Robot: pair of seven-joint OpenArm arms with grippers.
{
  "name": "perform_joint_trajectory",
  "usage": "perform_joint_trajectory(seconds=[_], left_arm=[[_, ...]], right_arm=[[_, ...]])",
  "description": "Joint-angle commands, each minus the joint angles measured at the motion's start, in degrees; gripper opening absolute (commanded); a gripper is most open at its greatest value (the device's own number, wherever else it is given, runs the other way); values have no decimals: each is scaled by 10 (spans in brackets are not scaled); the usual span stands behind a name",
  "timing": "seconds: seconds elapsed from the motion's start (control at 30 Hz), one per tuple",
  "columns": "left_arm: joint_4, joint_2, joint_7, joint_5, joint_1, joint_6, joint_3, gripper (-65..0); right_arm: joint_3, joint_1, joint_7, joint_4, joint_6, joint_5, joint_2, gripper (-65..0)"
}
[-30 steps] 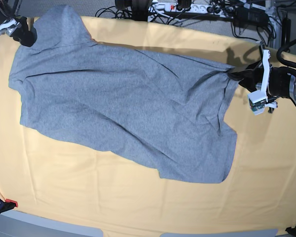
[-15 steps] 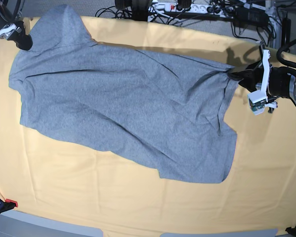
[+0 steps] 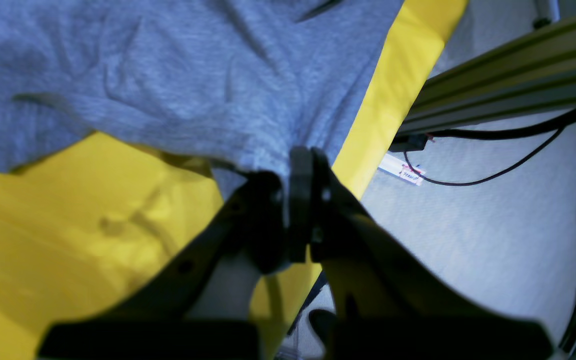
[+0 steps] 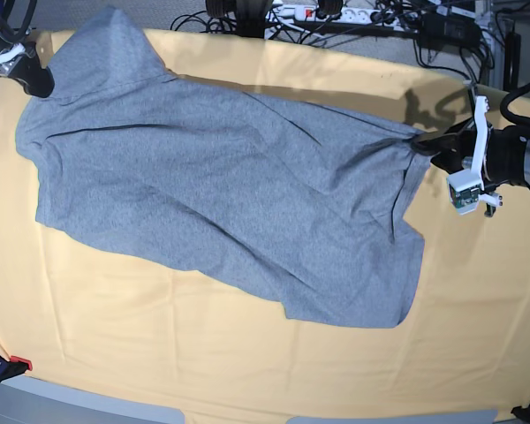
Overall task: Layout the t-shirt on the table in an organized manner, then fold the t-shirt properly
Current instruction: 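Lift and pull both grippers apart to flatten the shirt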
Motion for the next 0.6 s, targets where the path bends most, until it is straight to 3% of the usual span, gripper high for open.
perform_joint_trajectory(seconds=[0.0,0.13,0.37,0.57], left_arm=[[18,-16,-7,-10,-8,-3,-9,-650],[64,-35,-7,-10,-8,-3,-9,-650],[88,-96,-7,-10,-8,-3,-9,-650],[88,-107,-7,-10,-8,-3,-9,-650]], right_arm=[[5,-8,9,24,3,17,11,-650],[19,-10,9,91,3,-13,14,-650],[88,-46,9,153,3,-41,54,-650],[113,-53,9,153,3,-43,63,-650]])
